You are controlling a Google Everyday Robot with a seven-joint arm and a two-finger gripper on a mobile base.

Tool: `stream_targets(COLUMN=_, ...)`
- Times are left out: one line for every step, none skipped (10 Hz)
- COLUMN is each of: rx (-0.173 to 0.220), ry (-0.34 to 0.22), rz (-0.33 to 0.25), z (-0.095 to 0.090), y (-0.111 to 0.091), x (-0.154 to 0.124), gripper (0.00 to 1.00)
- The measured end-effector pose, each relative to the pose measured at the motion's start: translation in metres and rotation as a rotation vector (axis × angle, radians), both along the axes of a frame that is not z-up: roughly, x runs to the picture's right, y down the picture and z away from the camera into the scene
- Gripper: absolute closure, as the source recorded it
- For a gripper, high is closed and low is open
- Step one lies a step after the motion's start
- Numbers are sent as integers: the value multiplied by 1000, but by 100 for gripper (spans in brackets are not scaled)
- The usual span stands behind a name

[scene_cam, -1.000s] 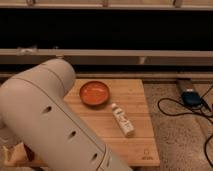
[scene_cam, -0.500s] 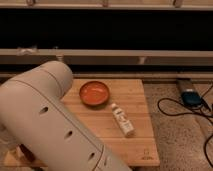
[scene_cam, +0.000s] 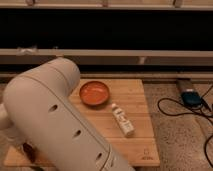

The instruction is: Place the pepper on the white sponge

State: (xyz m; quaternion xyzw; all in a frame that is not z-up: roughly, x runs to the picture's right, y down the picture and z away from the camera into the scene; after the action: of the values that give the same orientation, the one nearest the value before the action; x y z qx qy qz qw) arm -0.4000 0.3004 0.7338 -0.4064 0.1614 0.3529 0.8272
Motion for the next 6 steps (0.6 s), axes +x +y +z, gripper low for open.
stream_targets(rx=9, ry=-2, rz=11, z=-3, y=-8, x=5, gripper=100)
stream_targets(rx=21, ry=2, rz=27, z=-5, y=-19, x=15, gripper=100)
stream_targets(rx=25, ry=9, rz=40, z=-7, y=-26, x=23, gripper=100)
stream_targets(rx=26, ry=15, rz=52, z=-6, y=-30, x=30, gripper=100)
stream_targets(rx=24, ry=22, rz=63, z=-4, y=-31, x=35, gripper=100)
stream_targets(rx=20, ry=34, rz=79, z=0, y=-34, x=44, gripper=100)
